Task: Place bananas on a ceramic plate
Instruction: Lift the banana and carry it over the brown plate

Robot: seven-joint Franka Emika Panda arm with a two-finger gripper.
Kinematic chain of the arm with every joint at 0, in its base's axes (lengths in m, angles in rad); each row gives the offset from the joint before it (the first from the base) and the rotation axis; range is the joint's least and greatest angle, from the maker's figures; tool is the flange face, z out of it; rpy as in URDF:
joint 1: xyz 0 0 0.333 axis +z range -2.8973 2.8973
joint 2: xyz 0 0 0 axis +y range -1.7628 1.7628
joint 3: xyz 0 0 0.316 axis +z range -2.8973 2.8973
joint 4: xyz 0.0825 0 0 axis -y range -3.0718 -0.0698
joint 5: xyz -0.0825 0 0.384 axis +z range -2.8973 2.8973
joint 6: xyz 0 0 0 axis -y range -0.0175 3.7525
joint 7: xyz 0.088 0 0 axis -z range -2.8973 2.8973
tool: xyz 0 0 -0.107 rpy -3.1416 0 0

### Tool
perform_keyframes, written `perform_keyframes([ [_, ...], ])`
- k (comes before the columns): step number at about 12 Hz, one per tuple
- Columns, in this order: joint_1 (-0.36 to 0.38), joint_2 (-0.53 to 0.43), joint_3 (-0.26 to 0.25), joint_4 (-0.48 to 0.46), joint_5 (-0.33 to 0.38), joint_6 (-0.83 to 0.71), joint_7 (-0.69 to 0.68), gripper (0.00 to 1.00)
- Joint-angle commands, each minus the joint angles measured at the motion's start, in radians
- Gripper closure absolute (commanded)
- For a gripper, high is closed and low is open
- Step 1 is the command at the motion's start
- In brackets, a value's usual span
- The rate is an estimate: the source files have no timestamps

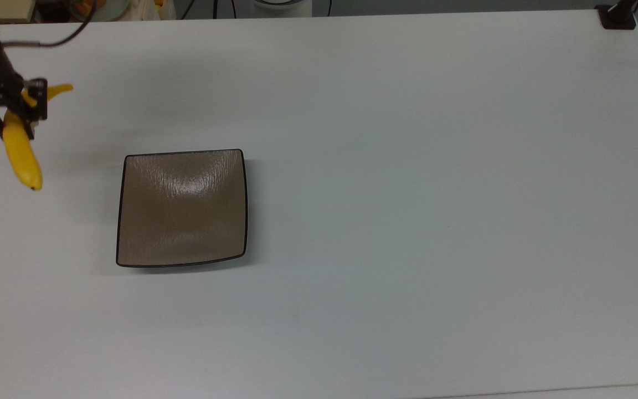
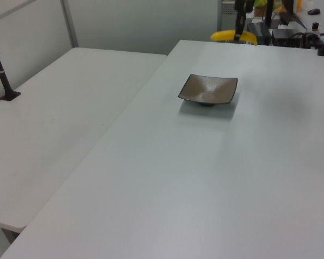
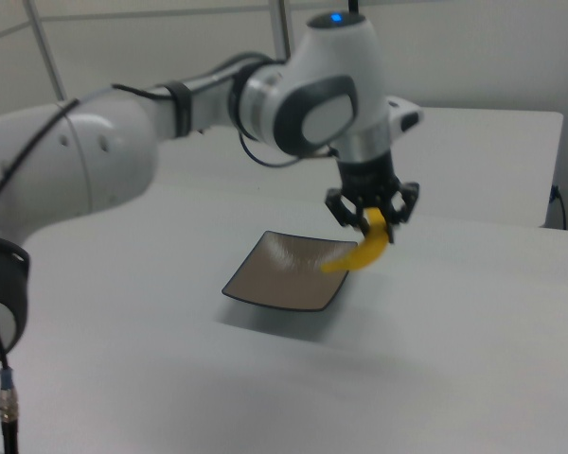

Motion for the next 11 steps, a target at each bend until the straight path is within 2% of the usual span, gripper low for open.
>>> perform_keyframes([
  [1, 0.059, -0.152, -0.011, -0.076, 0.029, -0.098, 0.007, 1.0],
  [4, 0.12, -0.186, -0.011, -0.084, 0.03, -0.174, 0.046, 1.0],
  [11, 0.217, -0.16, -0.012, -0.107, 0.028, -0.118, 0.299, 1.0],
])
